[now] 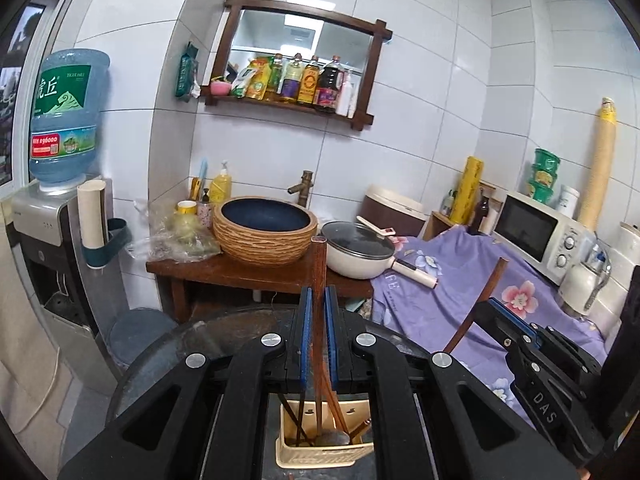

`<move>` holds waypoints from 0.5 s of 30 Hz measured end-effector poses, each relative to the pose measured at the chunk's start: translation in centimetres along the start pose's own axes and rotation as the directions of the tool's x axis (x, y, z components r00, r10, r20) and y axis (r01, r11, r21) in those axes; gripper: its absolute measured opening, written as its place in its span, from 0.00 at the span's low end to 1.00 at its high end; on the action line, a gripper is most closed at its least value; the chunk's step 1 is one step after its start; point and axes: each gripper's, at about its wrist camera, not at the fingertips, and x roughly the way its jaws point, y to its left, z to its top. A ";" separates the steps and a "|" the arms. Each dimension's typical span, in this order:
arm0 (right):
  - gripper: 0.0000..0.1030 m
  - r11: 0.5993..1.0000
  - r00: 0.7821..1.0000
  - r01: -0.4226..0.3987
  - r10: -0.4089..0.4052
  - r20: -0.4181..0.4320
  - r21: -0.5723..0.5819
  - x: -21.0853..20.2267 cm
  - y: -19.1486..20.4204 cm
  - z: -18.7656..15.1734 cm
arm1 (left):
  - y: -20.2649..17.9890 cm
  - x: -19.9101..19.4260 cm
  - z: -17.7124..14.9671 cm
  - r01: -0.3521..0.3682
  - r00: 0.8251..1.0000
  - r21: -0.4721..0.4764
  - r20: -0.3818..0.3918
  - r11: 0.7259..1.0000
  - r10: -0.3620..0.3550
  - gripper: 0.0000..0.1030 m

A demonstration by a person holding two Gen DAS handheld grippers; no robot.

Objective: Organize utensils
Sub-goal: 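Lower the chopsticks into the basket and open both tools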

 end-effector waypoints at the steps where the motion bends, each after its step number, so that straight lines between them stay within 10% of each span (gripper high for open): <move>1: 0.07 1.000 1.000 0.007 -0.007 0.000 -0.002 0.5 0.0 -0.2 | 0.0 0.5 -0.2 -0.011 1.000 0.002 0.000 1.000 0.011 0.06; 15: 0.07 1.000 0.993 0.016 -0.012 -0.119 0.027 5.4 -1.0 -7.5 | 1.3 6.1 -7.0 -0.036 0.991 0.005 -0.129 0.999 0.037 0.06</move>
